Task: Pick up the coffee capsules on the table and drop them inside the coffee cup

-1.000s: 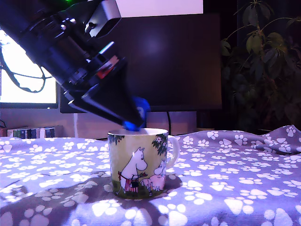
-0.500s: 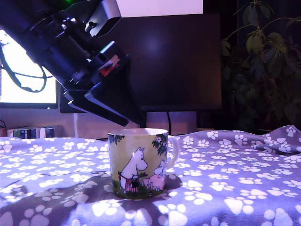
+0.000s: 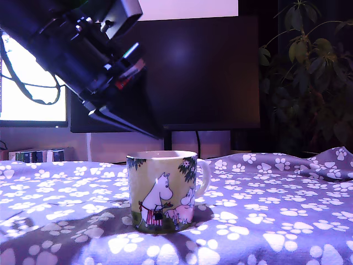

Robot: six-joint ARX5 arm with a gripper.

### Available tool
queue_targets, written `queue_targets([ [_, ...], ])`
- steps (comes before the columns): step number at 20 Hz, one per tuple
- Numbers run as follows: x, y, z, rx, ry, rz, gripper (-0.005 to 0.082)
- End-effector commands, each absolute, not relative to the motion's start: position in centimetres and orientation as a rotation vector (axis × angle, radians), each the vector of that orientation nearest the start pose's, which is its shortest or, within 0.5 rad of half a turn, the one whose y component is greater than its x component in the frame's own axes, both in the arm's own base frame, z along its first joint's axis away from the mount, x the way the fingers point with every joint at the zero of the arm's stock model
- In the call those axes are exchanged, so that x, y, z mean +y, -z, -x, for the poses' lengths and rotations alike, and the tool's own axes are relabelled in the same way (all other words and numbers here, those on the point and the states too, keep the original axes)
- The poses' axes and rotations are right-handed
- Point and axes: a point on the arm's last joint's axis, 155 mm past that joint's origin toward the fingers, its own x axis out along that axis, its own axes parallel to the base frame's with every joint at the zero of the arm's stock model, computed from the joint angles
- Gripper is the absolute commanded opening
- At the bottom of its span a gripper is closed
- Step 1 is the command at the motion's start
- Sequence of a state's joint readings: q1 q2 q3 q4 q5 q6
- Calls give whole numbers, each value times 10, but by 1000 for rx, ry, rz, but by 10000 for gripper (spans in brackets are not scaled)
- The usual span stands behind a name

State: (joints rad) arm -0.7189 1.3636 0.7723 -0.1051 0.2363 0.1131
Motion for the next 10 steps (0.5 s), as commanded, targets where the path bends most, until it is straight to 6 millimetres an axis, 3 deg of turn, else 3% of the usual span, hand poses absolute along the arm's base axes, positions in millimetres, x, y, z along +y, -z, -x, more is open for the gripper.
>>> queue_targets([
  [1, -281, -131, -275, 620, 921, -241, -19],
  [6, -243, -147, -299, 610, 804, -181, -19],
  [10, -220, -137, -305, 664, 744, -169, -19],
])
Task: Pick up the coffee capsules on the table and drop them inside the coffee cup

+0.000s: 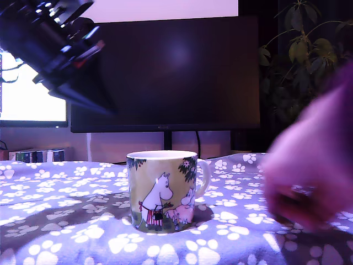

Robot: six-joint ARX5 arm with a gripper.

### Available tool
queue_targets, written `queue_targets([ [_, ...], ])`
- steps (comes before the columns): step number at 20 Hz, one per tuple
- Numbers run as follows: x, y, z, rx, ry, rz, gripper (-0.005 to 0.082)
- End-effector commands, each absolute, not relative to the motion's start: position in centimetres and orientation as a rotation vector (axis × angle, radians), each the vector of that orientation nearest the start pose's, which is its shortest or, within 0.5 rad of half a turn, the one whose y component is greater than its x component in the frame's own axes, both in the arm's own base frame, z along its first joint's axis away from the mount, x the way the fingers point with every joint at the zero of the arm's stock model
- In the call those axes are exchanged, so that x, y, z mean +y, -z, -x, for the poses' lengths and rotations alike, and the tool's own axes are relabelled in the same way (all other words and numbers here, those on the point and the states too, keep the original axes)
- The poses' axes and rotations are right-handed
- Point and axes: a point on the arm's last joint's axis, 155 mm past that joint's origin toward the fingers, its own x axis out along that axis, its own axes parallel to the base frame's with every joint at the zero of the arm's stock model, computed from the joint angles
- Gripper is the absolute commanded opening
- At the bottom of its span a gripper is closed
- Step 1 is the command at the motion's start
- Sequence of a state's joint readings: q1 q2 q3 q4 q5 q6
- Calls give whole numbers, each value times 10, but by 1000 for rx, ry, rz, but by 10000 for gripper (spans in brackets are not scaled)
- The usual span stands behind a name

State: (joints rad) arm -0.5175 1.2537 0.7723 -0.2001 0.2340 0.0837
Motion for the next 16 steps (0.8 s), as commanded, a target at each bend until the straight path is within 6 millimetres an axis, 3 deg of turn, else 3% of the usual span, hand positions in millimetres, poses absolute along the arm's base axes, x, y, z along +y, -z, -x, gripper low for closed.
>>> queue_targets([
  [1, -217, -136, -306, 670, 735, -166, -19],
  [10, -186, -128, -318, 714, 655, -141, -19],
  [16, -195, -133, -315, 687, 722, -150, -19],
])
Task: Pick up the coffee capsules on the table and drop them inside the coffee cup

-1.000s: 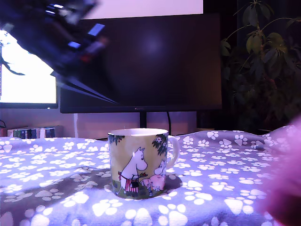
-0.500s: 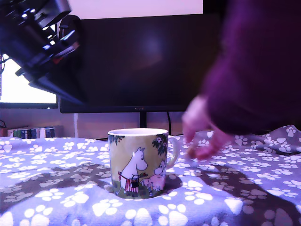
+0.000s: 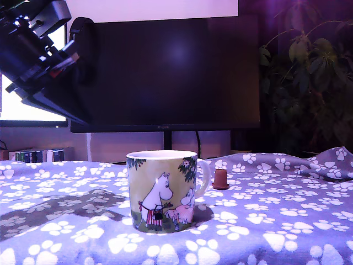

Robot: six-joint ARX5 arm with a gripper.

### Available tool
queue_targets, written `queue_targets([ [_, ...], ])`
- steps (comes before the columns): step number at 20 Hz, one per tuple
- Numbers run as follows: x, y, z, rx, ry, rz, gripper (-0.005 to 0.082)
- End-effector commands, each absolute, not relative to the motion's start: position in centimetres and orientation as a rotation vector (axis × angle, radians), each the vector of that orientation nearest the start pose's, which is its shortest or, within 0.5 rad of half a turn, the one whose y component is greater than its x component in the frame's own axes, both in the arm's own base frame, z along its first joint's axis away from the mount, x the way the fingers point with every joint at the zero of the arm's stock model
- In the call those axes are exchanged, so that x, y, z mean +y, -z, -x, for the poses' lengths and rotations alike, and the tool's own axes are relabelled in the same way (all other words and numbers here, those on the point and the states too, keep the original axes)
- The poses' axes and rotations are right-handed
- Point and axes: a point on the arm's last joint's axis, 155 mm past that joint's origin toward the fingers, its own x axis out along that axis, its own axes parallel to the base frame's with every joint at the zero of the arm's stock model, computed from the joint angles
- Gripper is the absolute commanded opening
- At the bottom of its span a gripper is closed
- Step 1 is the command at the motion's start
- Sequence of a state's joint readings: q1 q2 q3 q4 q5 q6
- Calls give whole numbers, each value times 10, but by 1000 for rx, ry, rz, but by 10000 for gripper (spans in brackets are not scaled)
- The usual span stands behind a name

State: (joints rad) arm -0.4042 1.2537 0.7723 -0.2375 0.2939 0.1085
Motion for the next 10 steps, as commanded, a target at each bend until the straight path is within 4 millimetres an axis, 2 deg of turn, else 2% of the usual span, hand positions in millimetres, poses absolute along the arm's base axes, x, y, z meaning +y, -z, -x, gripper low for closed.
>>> queue_targets([
  [1, -198, -134, -314, 677, 741, -153, -19],
  [10, -199, -136, -315, 668, 749, -146, -19],
])
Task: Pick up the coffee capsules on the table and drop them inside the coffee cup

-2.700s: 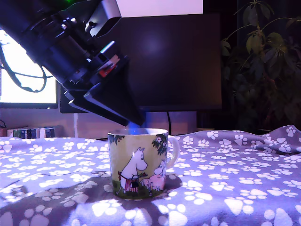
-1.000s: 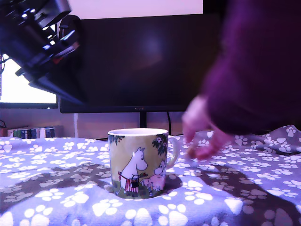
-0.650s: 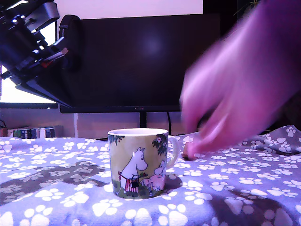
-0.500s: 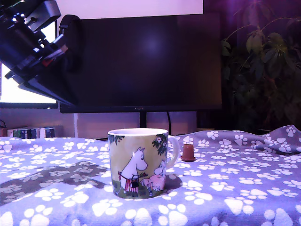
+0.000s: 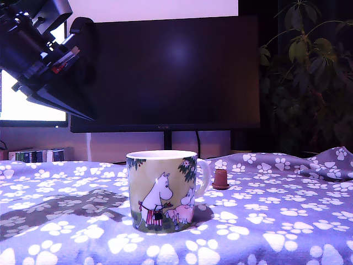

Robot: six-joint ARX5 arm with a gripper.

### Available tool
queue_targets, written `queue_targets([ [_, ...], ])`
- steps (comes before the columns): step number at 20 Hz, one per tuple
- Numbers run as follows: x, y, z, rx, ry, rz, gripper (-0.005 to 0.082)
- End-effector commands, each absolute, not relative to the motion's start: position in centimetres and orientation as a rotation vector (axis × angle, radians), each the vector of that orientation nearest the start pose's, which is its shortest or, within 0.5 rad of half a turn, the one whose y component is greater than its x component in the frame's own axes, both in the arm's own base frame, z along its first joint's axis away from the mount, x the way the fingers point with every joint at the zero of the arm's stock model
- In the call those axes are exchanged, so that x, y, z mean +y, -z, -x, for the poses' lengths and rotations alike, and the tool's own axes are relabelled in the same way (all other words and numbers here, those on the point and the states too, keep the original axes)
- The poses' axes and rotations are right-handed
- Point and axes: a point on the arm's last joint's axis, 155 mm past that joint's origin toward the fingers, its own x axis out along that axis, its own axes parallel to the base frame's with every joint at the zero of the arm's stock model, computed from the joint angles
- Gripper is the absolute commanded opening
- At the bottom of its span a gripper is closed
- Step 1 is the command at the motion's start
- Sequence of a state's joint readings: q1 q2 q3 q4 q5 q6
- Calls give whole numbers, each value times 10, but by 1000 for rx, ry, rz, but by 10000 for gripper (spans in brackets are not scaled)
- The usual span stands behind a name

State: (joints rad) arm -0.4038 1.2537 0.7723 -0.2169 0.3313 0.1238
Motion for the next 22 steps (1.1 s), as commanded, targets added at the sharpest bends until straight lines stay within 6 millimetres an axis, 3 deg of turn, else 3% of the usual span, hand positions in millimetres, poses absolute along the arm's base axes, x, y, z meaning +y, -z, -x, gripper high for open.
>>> queue_targets([
  [1, -199, -136, -314, 668, 751, -149, -19],
  [8, -202, -143, -318, 630, 762, -151, -18],
  [12, -215, -165, -326, 483, 839, -225, 102],
  [17, -233, -189, -331, 346, 942, -196, 121],
  [19, -238, -187, -332, 330, 977, -193, 200],
  [22, -241, -174, -335, 350, 1011, -181, 422],
])
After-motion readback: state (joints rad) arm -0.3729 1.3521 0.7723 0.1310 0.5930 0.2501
